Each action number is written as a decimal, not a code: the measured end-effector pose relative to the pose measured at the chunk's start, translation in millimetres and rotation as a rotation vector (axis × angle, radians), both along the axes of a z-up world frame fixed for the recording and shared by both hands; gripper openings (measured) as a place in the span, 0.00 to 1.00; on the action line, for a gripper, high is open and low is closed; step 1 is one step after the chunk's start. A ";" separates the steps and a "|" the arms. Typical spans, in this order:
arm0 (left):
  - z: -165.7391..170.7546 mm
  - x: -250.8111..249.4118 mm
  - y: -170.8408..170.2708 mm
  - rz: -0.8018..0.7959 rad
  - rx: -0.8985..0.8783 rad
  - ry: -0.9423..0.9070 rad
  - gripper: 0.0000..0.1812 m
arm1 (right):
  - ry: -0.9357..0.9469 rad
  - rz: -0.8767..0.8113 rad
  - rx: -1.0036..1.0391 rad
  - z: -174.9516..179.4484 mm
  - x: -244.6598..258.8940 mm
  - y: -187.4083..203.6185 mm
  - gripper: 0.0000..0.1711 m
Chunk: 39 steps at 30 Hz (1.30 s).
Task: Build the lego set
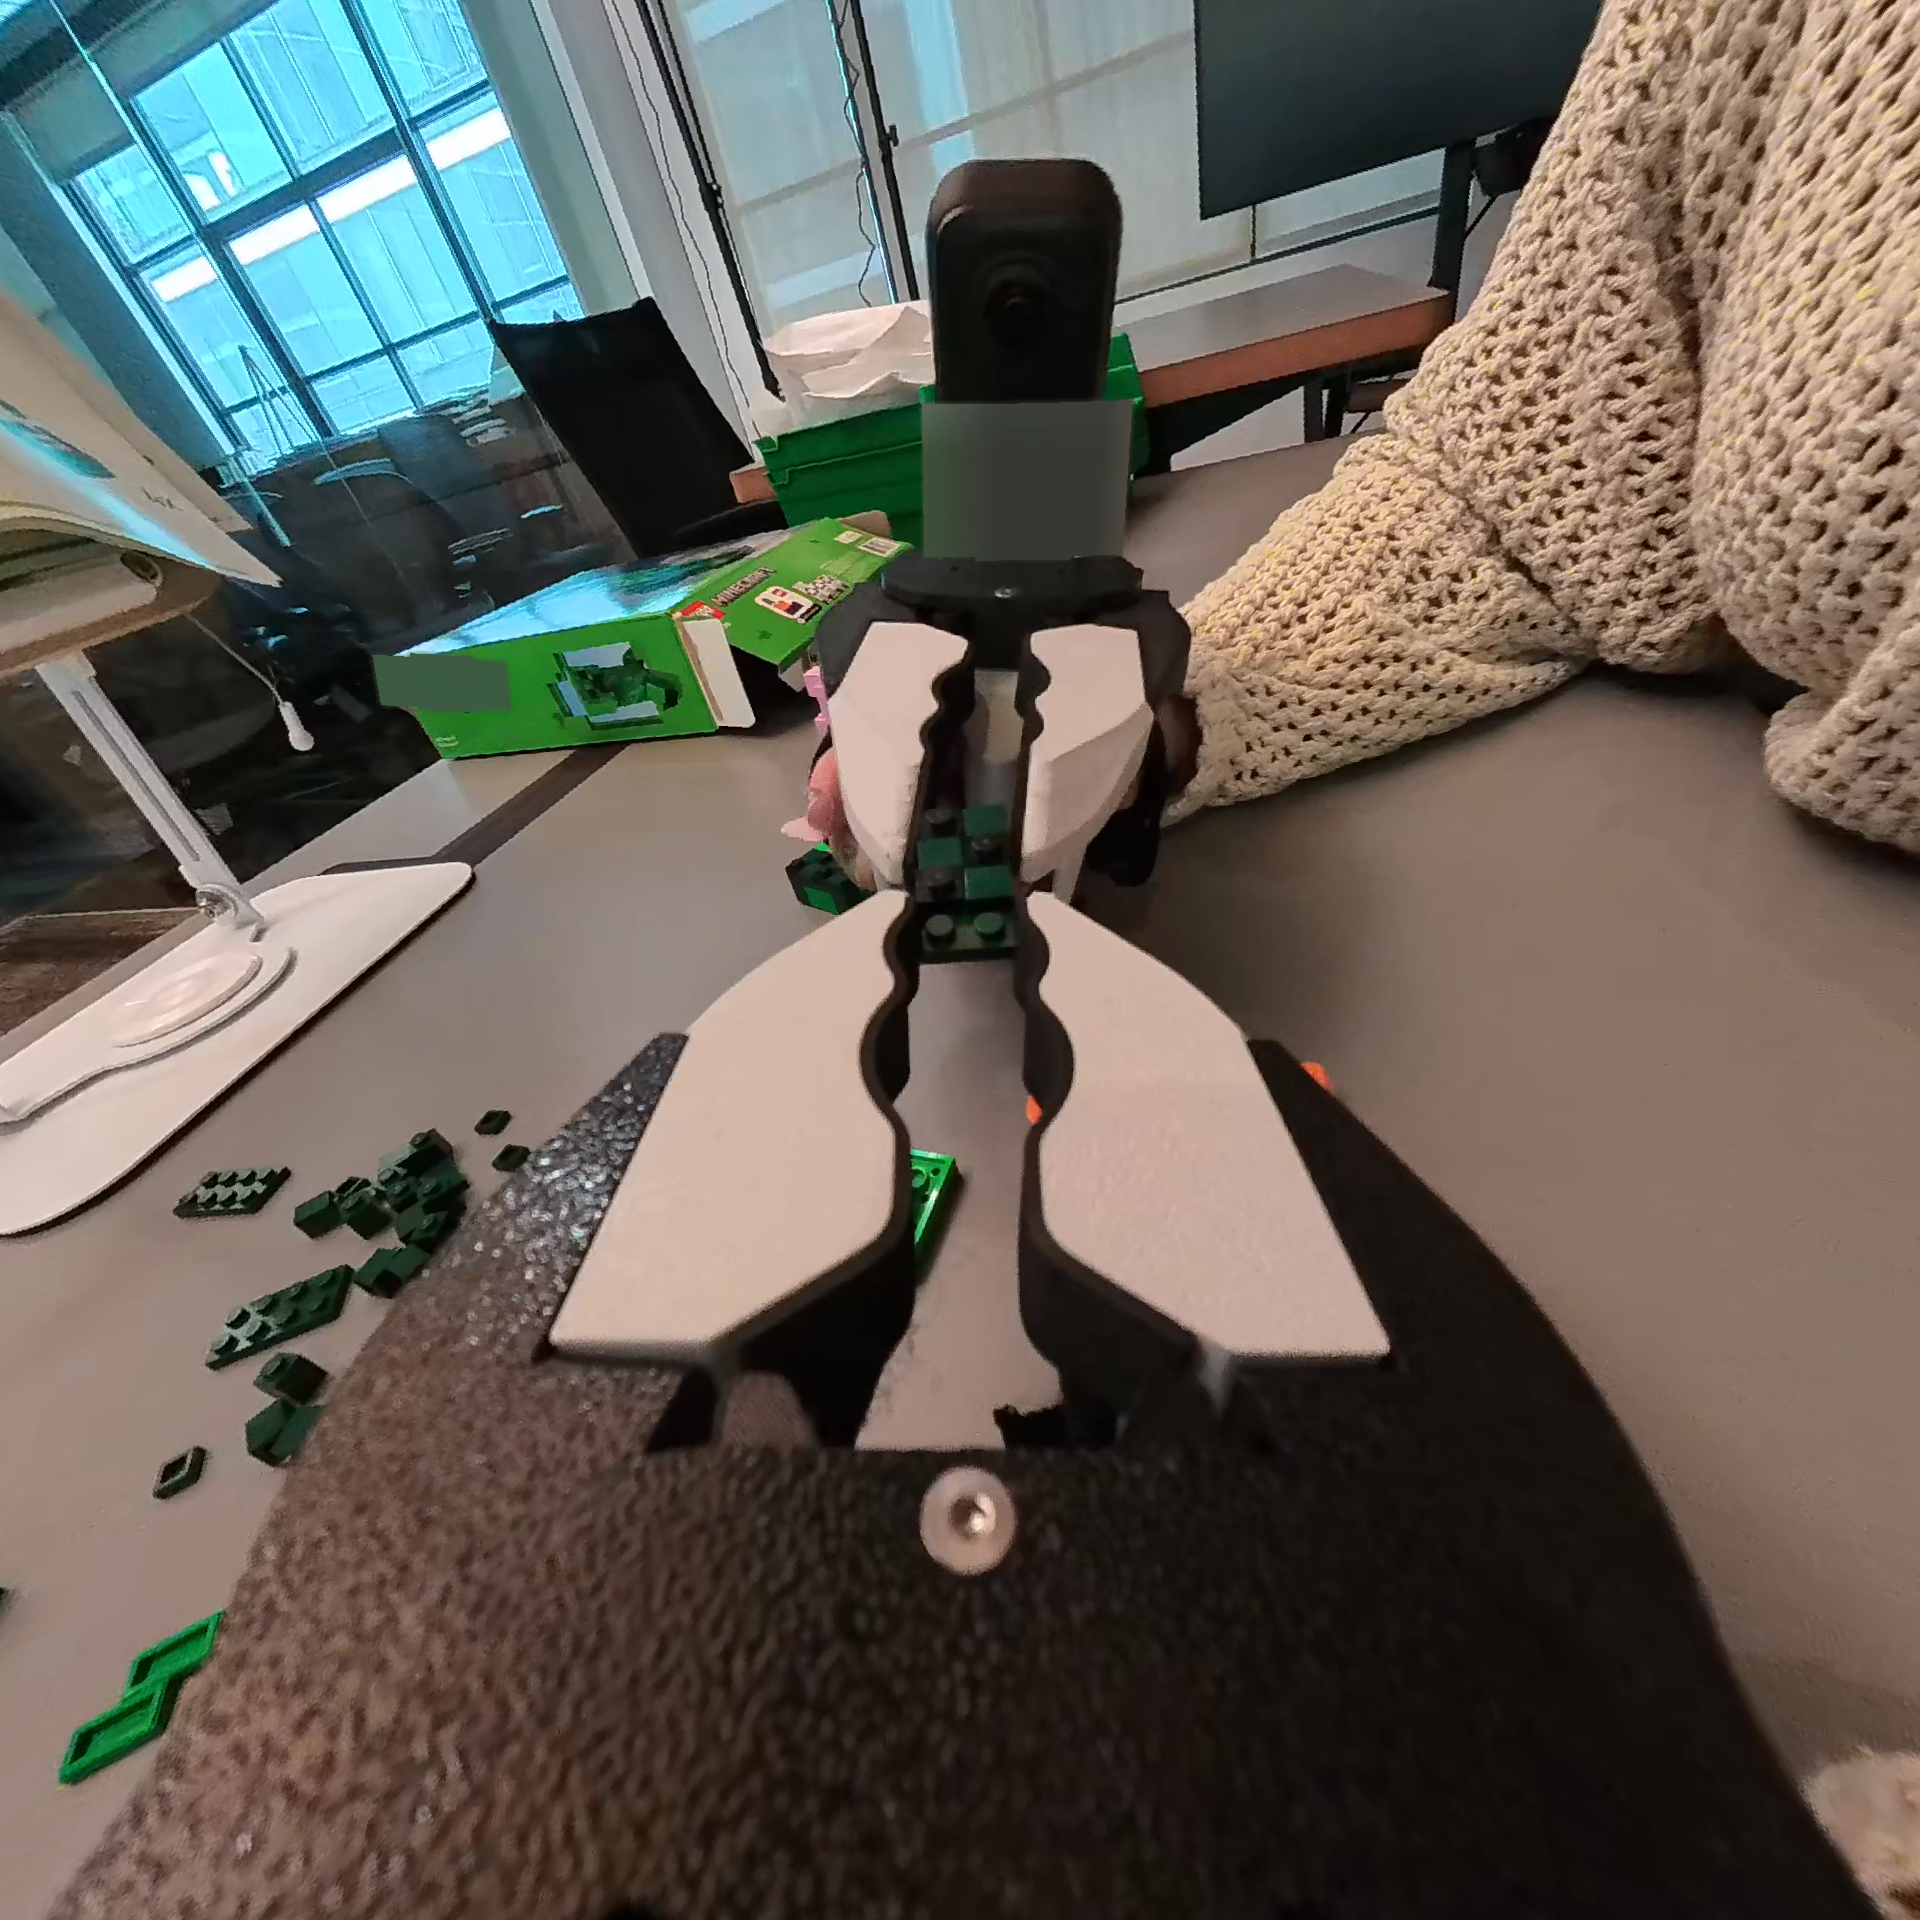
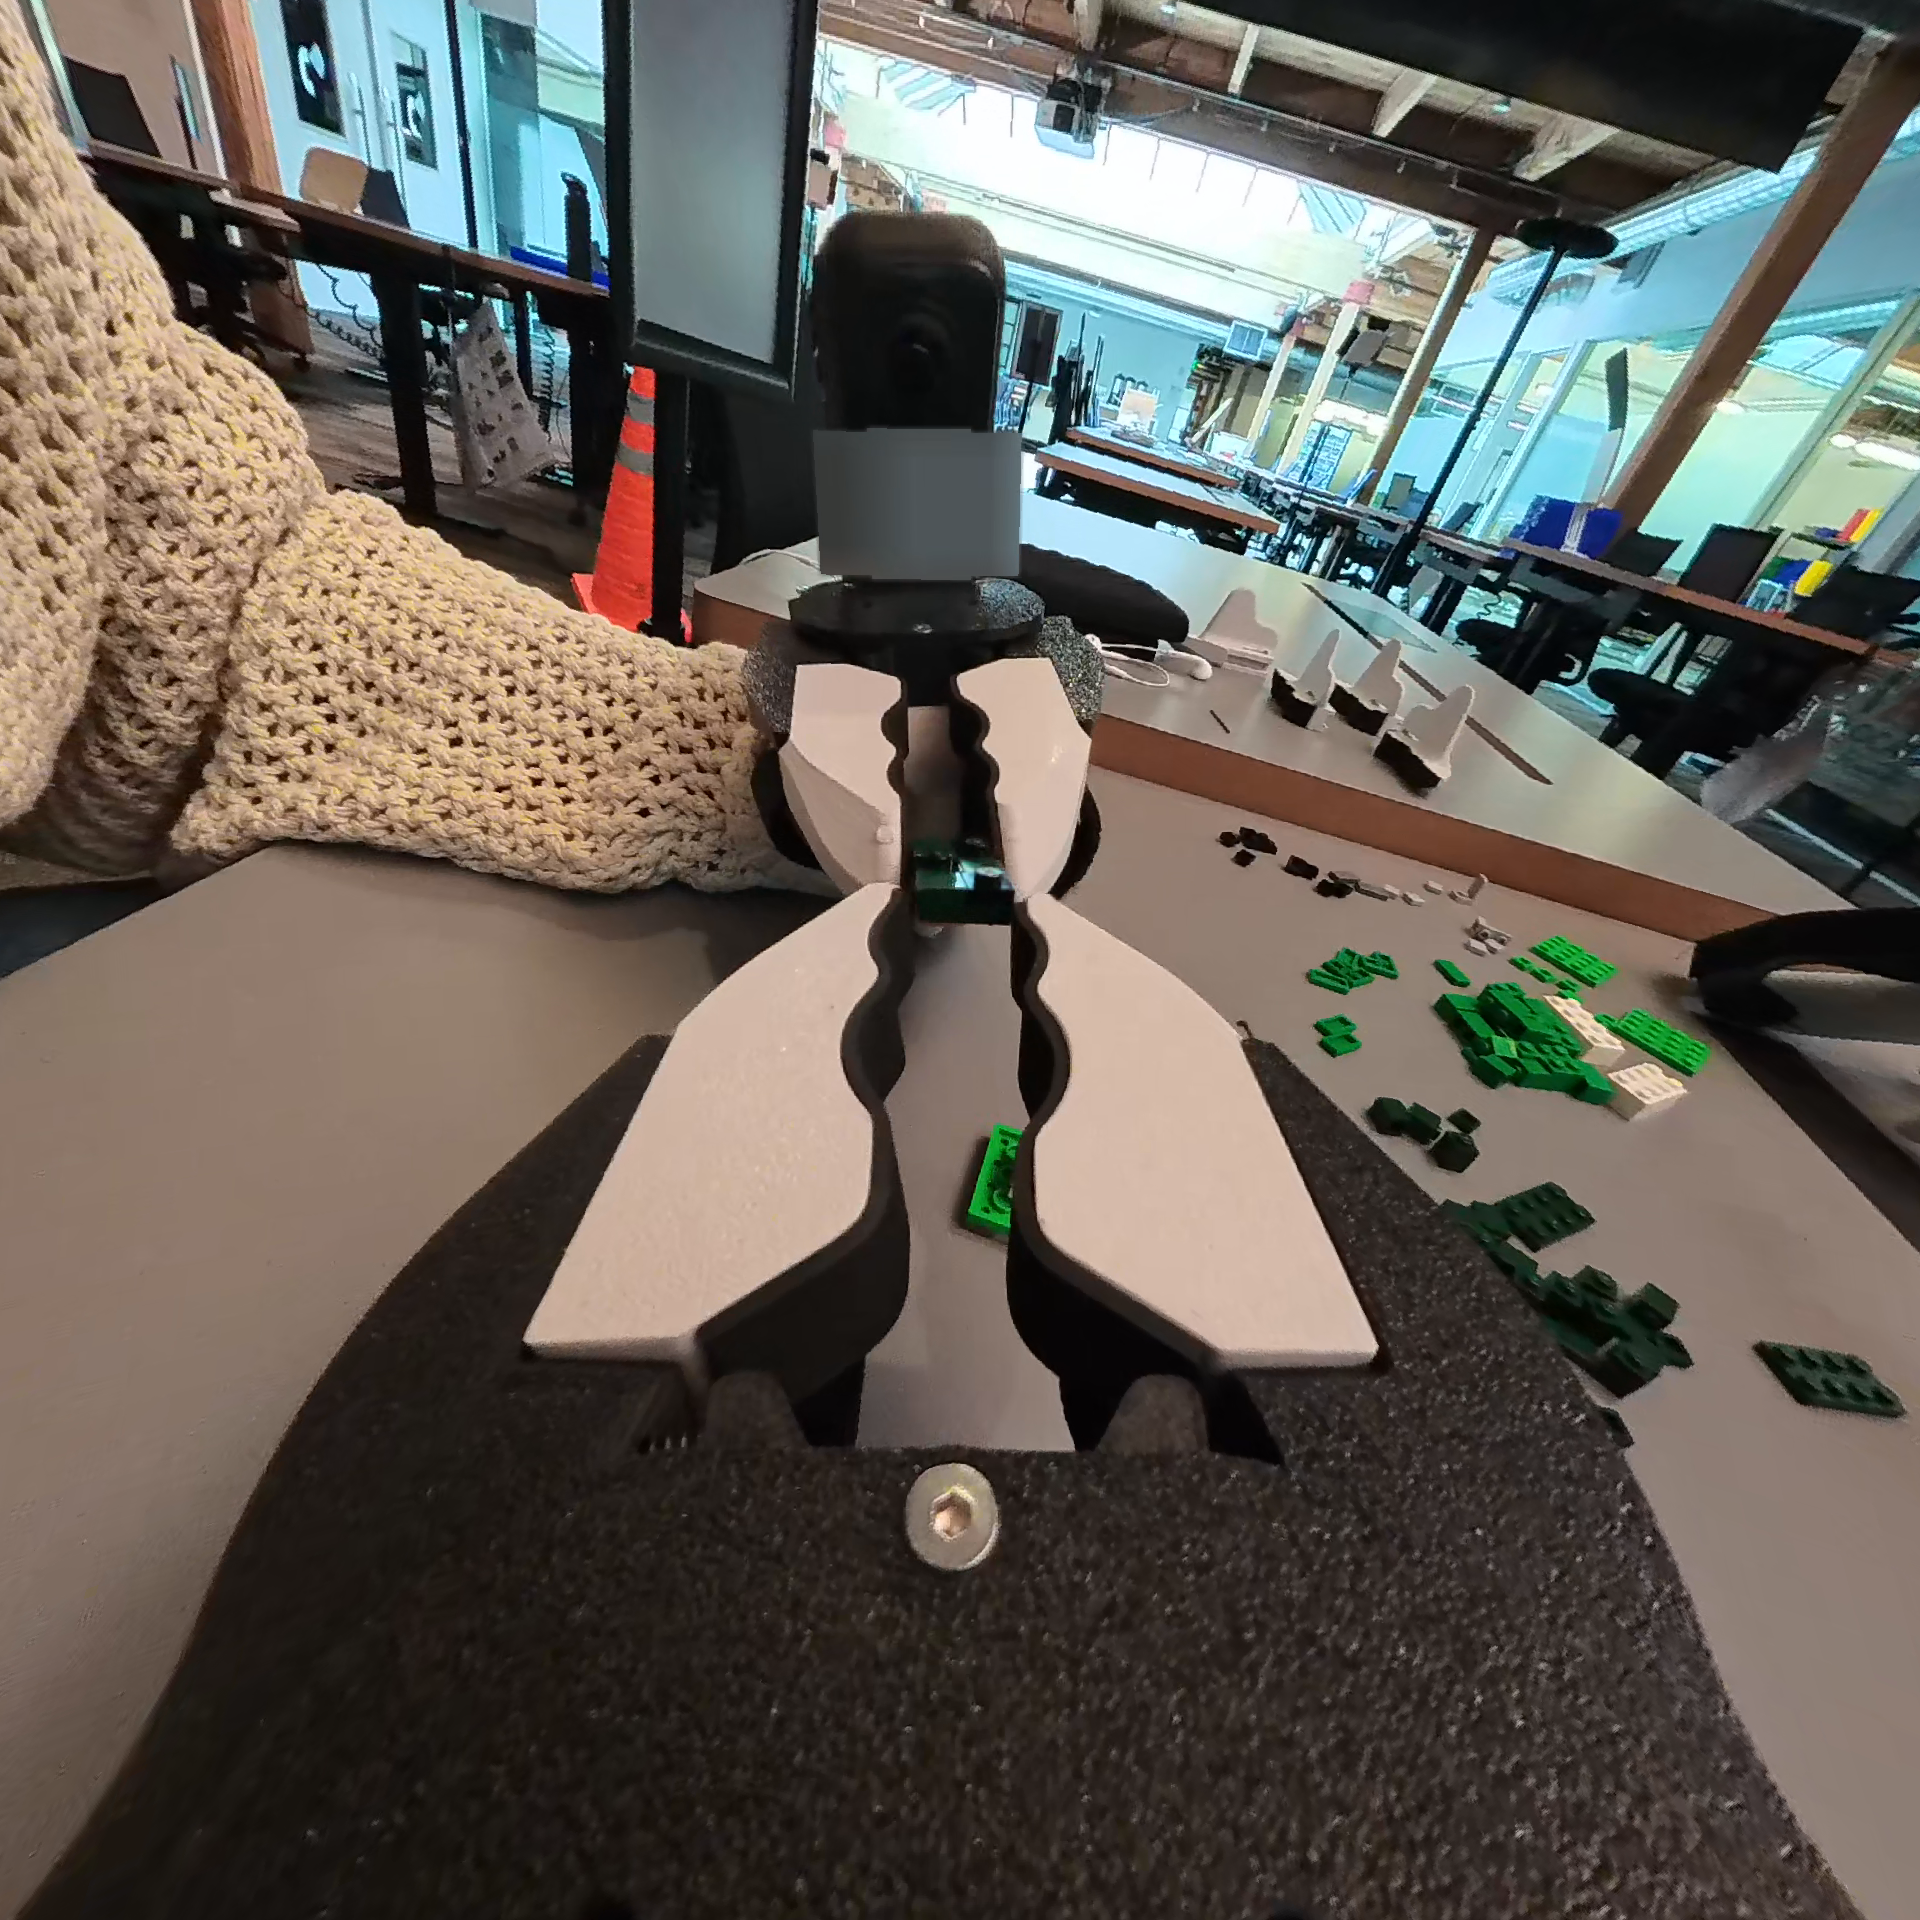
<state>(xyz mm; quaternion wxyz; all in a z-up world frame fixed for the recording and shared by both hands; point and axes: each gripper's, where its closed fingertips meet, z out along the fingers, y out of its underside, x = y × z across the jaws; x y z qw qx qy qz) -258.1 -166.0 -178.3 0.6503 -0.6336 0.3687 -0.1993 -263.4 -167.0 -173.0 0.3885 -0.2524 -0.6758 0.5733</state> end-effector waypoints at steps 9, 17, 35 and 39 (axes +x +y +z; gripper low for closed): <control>-0.4 1.5 2.1 0.002 -0.007 0.012 0.09 | 0.004 0.007 -0.015 2.1 0.9 0.8 0.10; 3.7 -3.8 8.2 0.056 0.003 -0.011 0.11 | -0.002 -0.019 -0.042 4.4 -1.5 5.8 0.10; 33.2 -22.7 26.6 0.016 -0.306 -0.680 0.20 | 0.304 -0.328 0.131 31.3 -3.4 32.1 0.10; 39.9 -20.4 23.0 -0.052 -0.323 -0.760 0.15 | 0.351 -0.358 0.226 31.1 -3.8 27.6 0.10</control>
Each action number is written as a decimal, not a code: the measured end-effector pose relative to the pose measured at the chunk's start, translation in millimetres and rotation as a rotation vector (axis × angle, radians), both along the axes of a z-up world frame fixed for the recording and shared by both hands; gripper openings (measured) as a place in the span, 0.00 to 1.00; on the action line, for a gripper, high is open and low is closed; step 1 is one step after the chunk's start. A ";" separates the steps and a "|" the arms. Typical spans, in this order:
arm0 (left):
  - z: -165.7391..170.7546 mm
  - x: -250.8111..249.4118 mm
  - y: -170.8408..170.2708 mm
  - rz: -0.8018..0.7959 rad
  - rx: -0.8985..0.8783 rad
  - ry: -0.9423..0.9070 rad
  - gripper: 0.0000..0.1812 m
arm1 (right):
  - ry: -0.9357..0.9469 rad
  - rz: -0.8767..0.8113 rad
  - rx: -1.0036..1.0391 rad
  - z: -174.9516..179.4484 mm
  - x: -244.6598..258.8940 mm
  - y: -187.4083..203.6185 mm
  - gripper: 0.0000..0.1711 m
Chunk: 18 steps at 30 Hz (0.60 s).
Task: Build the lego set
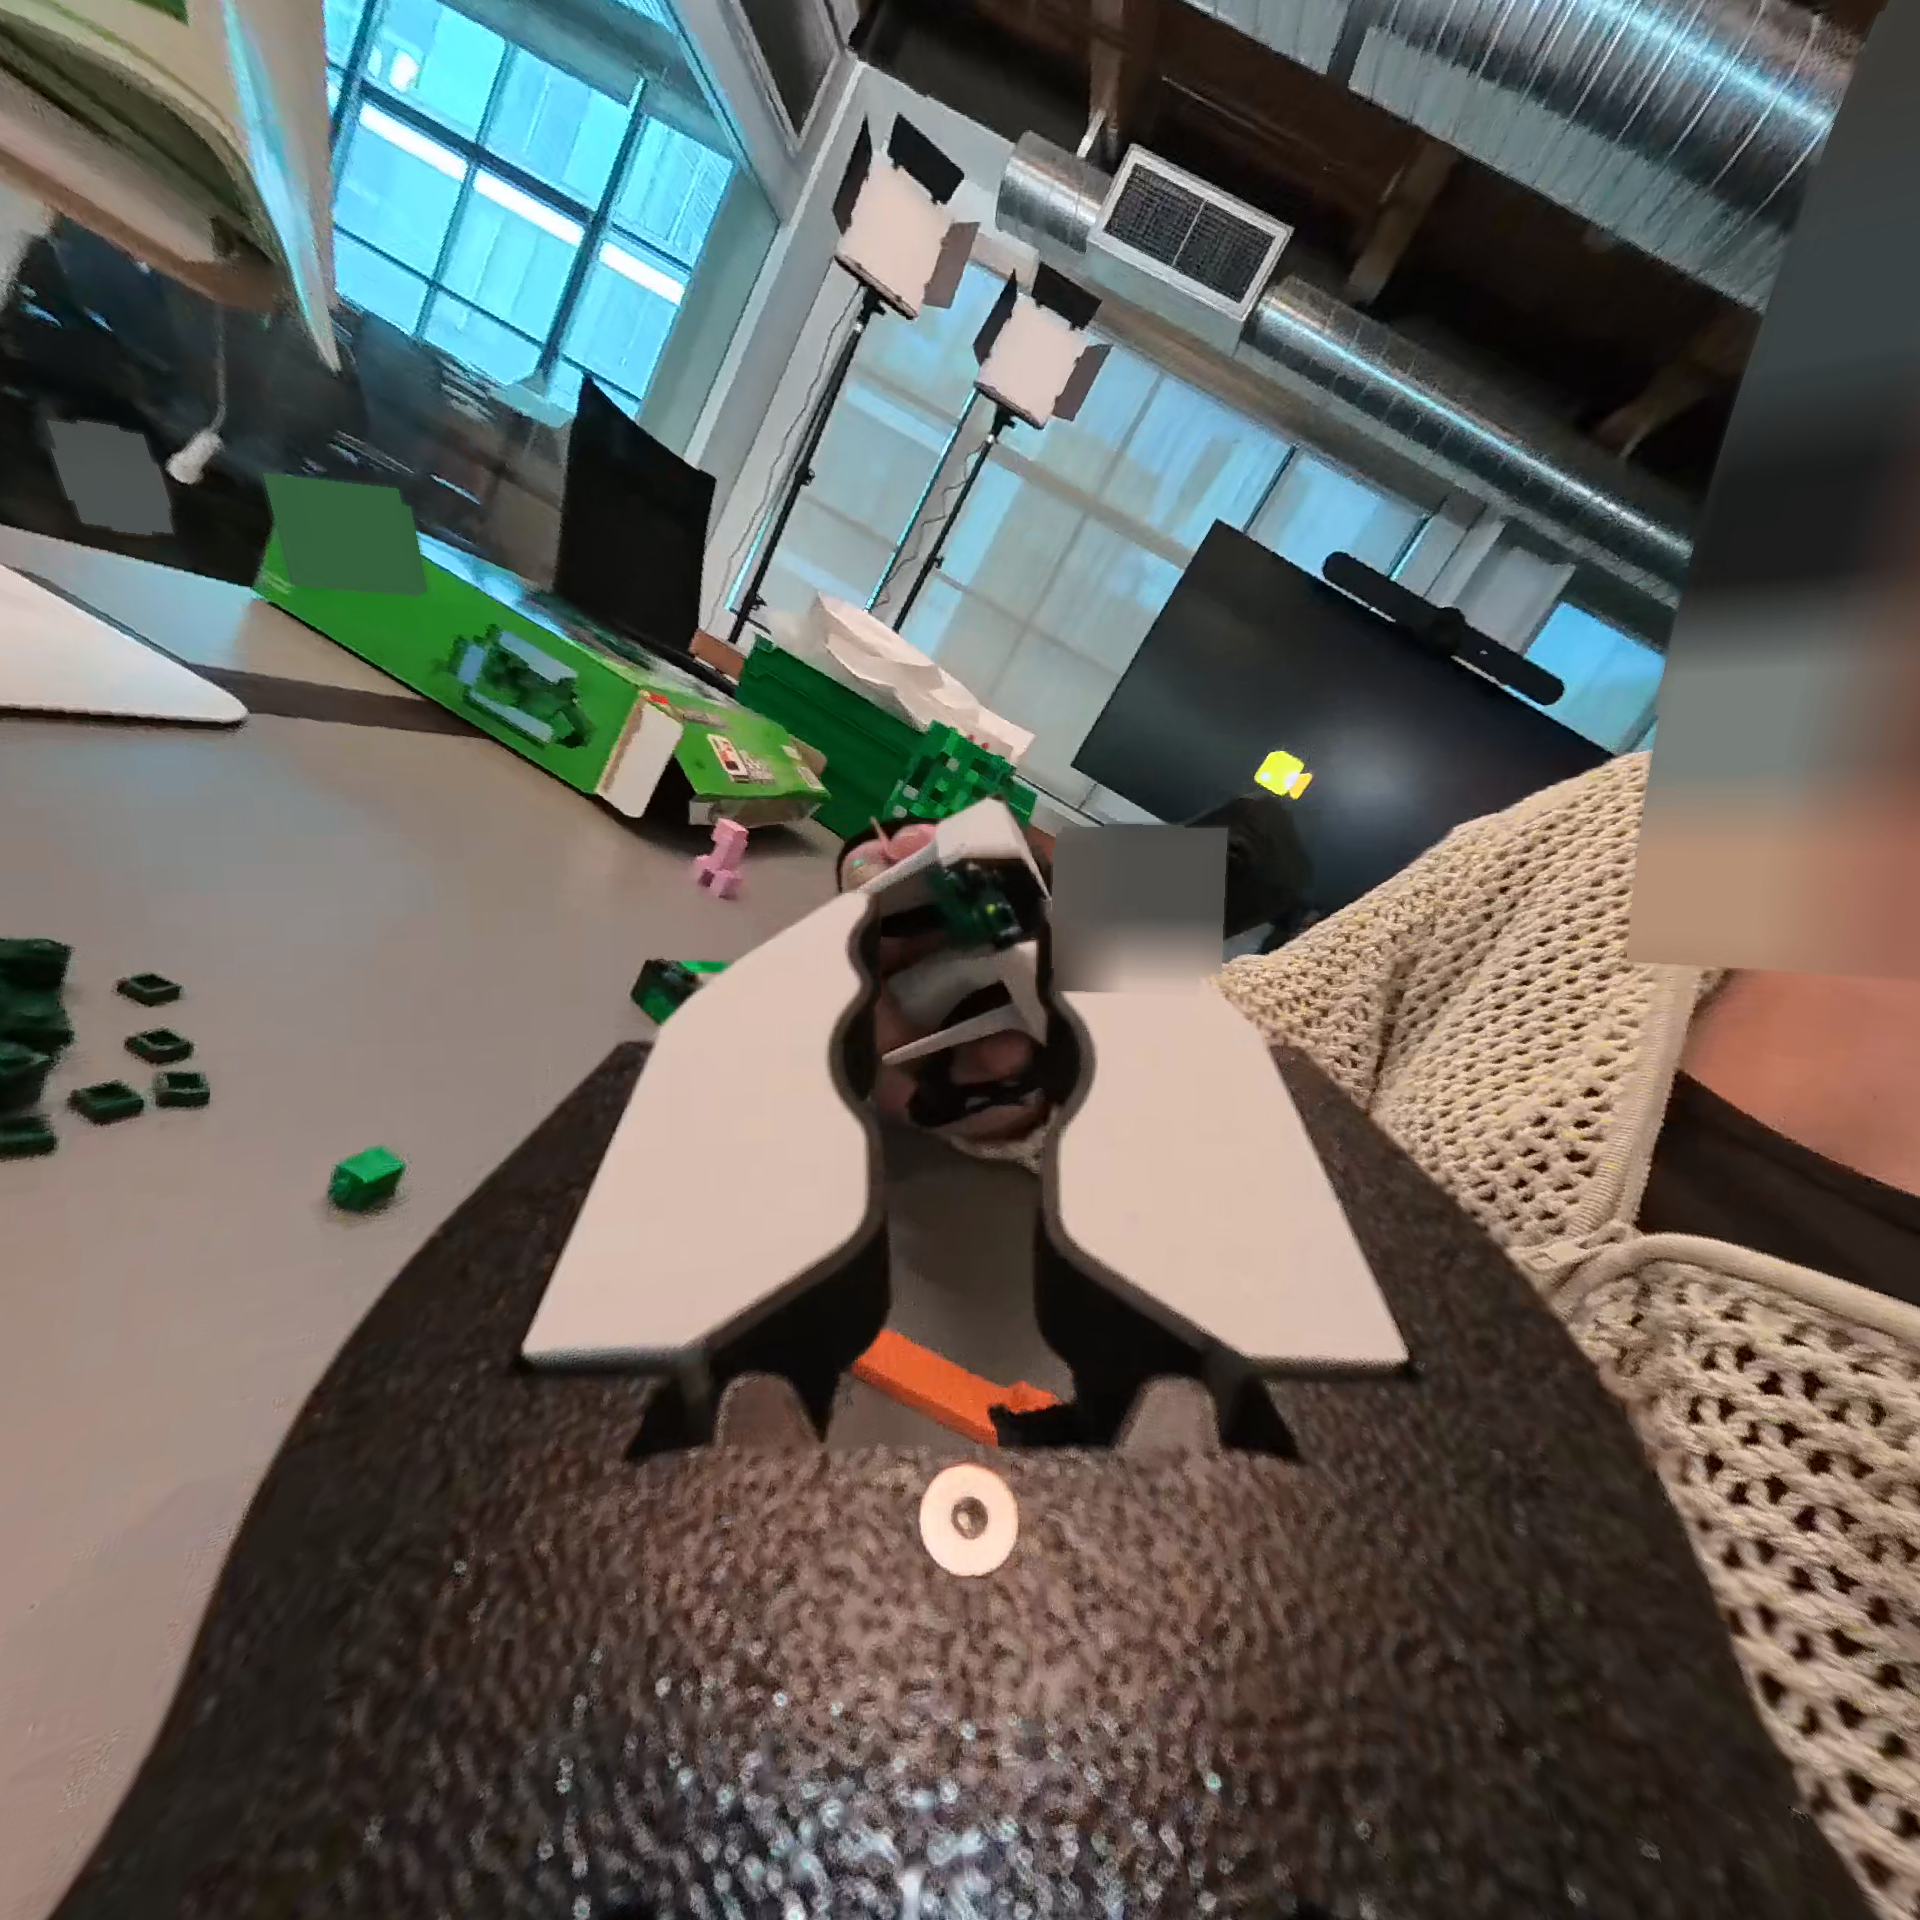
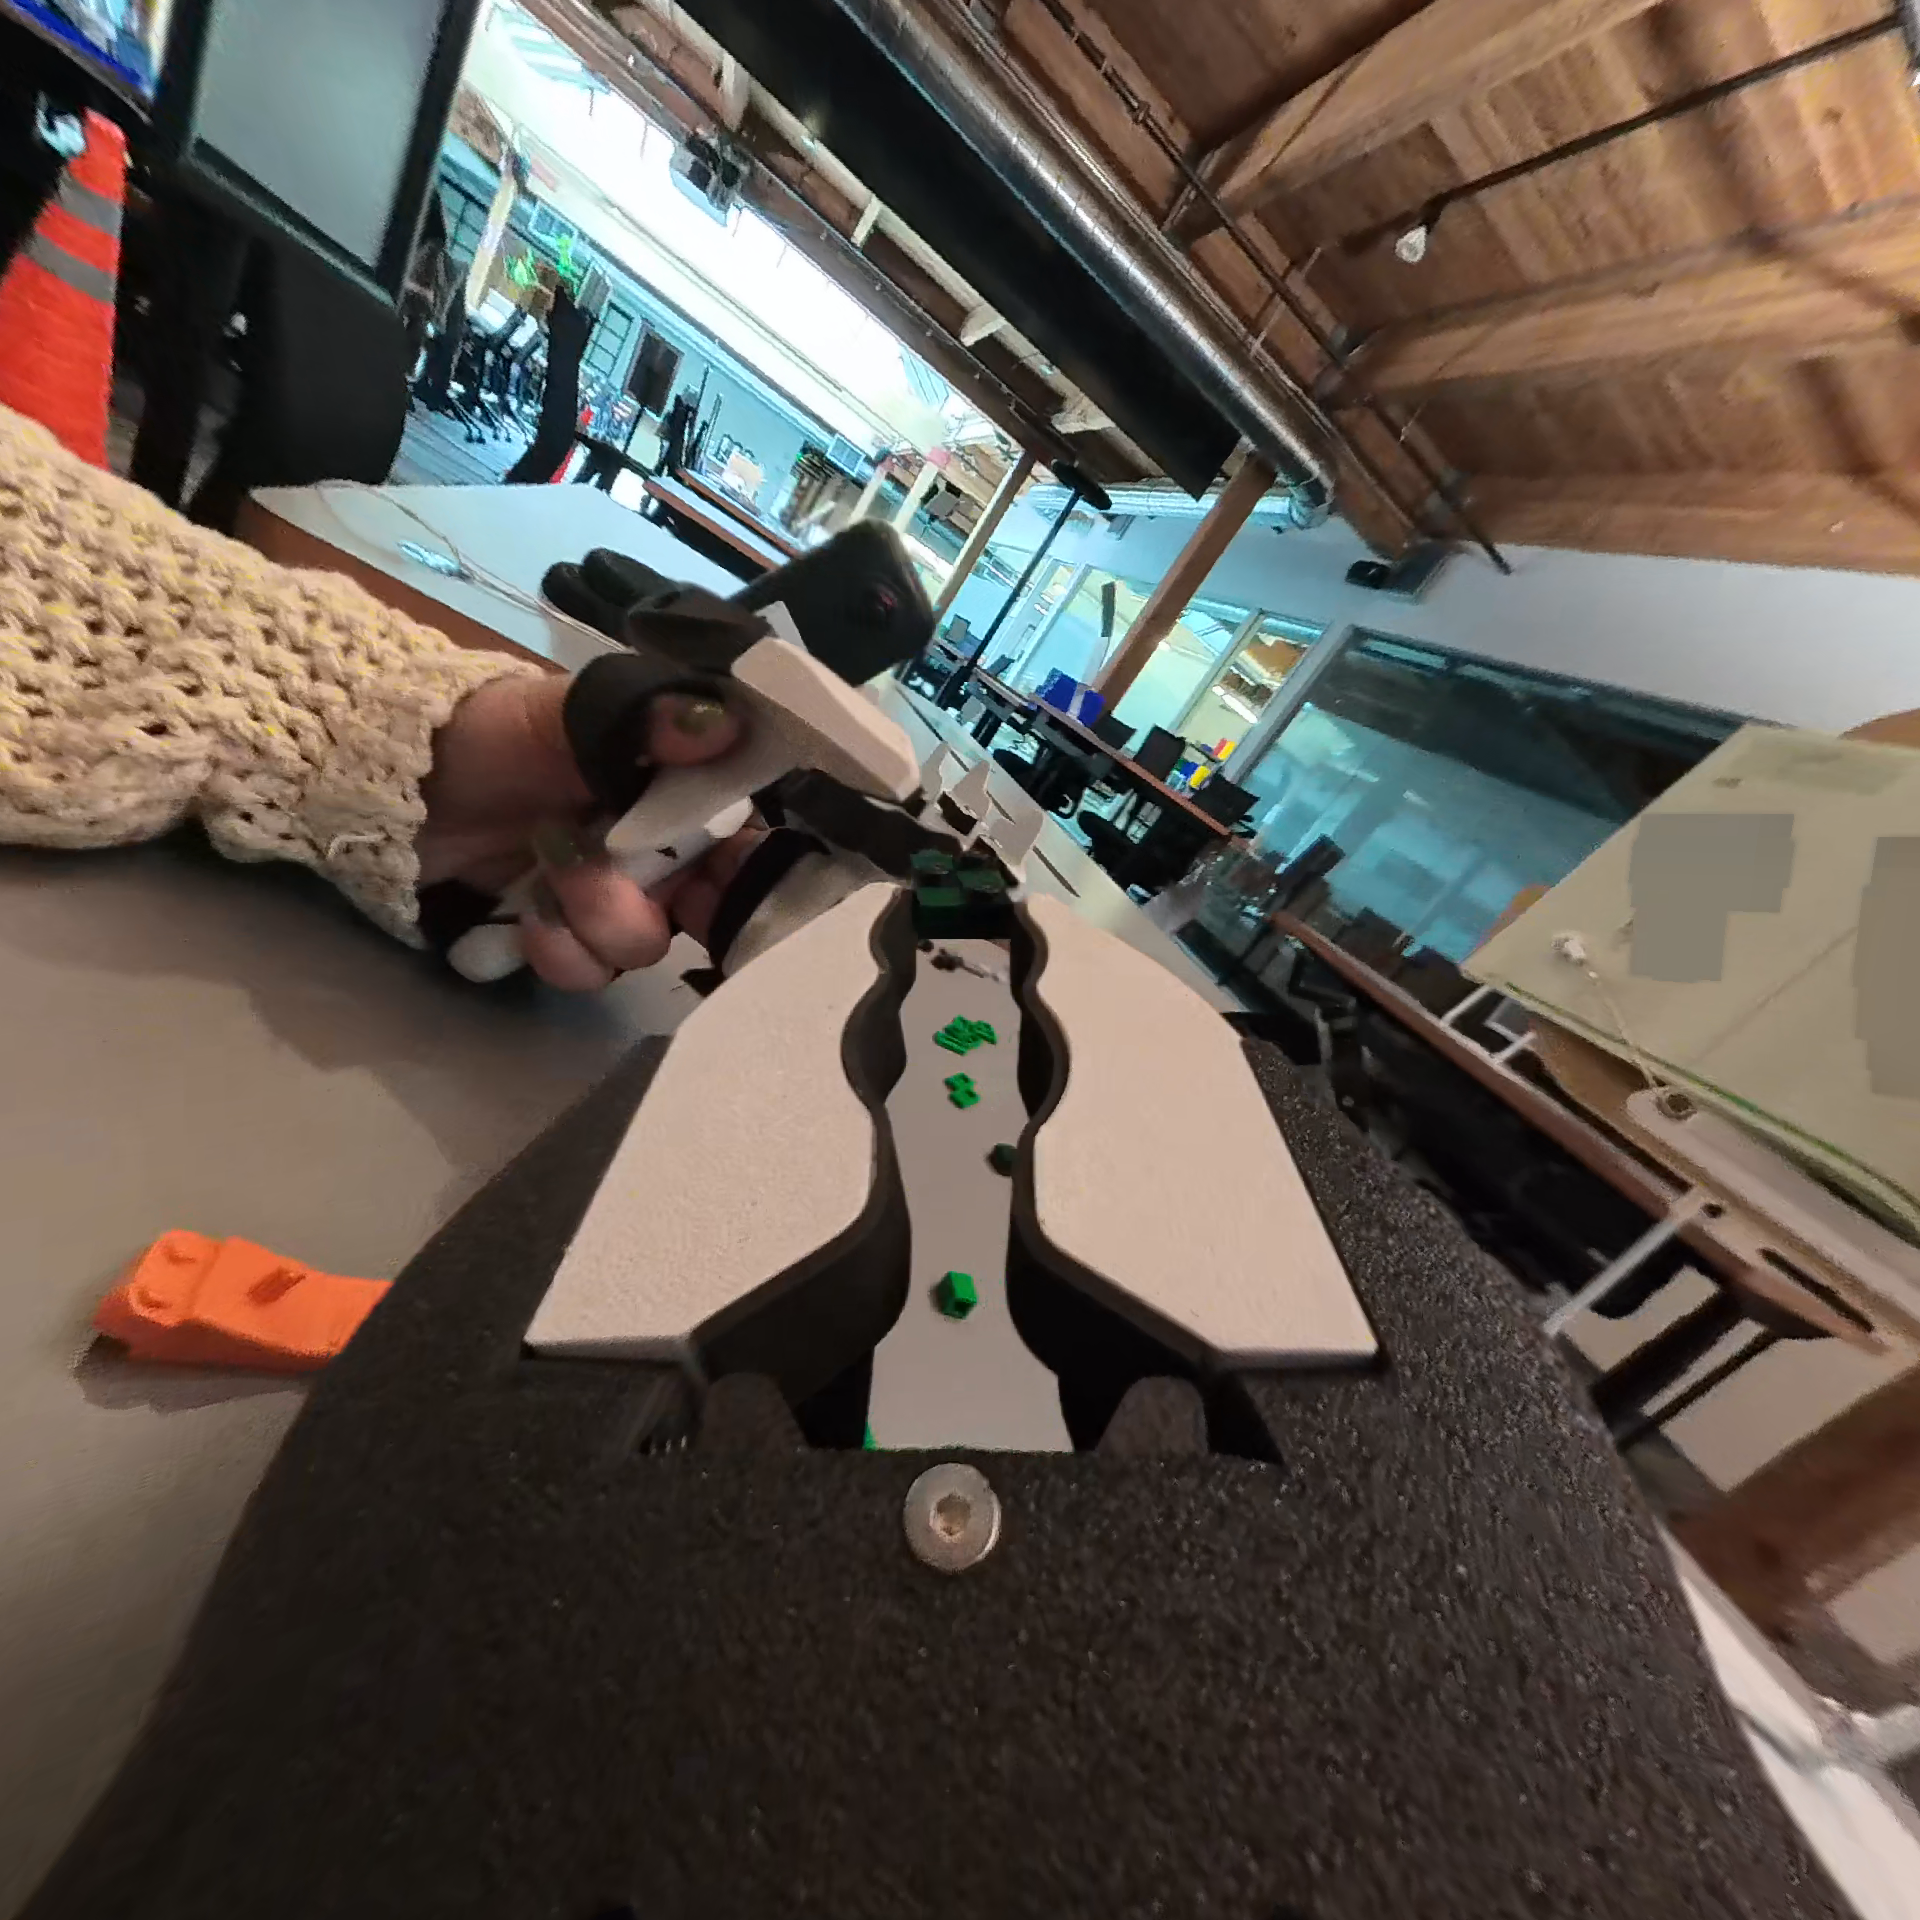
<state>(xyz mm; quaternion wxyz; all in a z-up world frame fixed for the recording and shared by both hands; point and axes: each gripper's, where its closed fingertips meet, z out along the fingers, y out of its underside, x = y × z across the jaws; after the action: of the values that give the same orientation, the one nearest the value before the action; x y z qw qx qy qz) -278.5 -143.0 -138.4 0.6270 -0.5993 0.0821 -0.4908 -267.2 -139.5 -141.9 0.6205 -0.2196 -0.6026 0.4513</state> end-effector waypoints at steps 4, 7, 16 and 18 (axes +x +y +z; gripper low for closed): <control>3.0 6.2 -4.0 -0.078 0.001 -0.056 0.08 | 0.020 -0.018 0.061 -0.5 0.1 -5.0 0.10; 4.4 6.7 -6.4 -0.111 0.002 -0.084 0.03 | 0.017 -0.025 0.097 -3.0 -0.5 -7.5 0.10; -9.7 -1.1 -12.0 -0.068 -0.028 0.159 0.02 | -0.093 0.122 -0.082 -2.7 3.4 -10.7 0.12; -16.6 -0.1 -14.3 -0.038 -0.027 0.317 0.02 | -0.298 0.217 -0.184 -12.4 0.0 -14.4 0.12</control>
<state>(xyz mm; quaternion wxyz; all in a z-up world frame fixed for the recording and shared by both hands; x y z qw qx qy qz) -278.6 -157.3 -155.1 0.5887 -0.6760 0.1846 -0.4029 -267.2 -153.9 -154.3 0.4497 -0.2735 -0.6641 0.5310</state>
